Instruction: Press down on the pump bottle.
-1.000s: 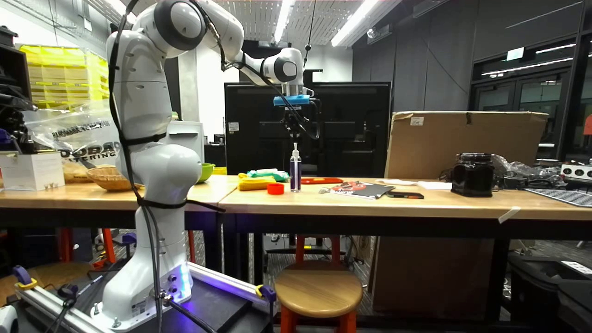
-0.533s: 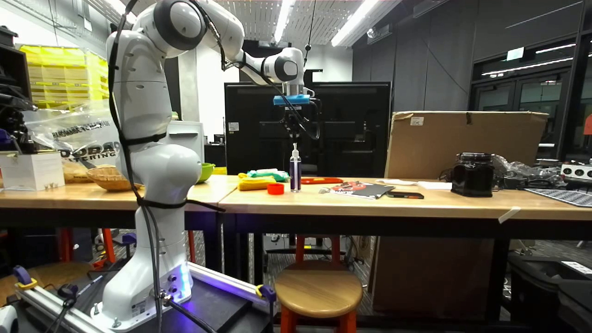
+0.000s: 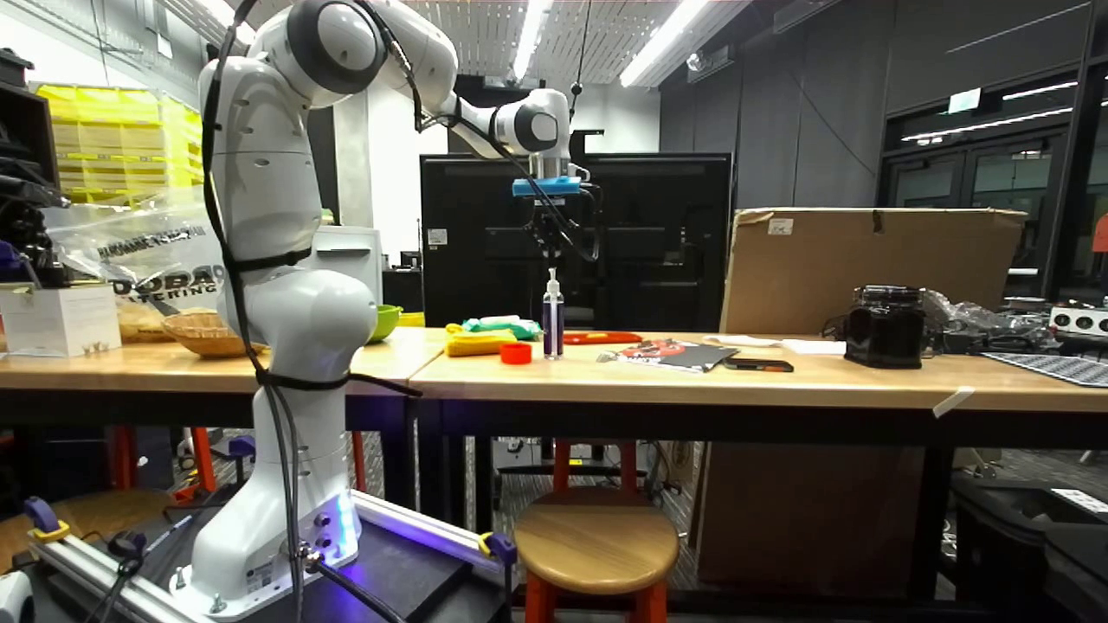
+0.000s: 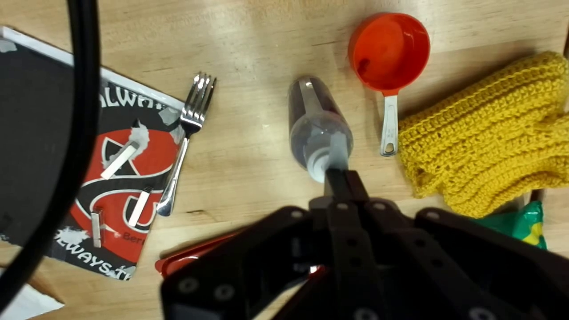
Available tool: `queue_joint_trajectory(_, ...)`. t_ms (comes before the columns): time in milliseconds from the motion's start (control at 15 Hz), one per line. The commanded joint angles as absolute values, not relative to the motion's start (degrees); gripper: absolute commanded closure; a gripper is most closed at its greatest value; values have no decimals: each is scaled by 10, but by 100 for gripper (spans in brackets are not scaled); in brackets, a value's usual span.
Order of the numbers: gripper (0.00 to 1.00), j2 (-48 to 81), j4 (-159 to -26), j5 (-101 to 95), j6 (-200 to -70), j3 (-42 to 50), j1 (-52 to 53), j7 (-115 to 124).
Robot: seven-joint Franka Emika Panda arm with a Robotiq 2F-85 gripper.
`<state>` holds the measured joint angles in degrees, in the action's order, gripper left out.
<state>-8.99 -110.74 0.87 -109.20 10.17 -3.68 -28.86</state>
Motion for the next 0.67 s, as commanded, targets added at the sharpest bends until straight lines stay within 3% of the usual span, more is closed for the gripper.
queue_joint_trajectory(0,100,-67,-1109,23,-1084,102,-42,-299)
queue_joint_trajectory(400,100,-53,-1103,36,-1082,101,-43,-301)
queue_joint_trajectory(467,74,-53,-1100,34,-1081,99,-42,-301)
queue_joint_trajectory(600,68,-56,-1094,27,-1076,96,-42,-295)
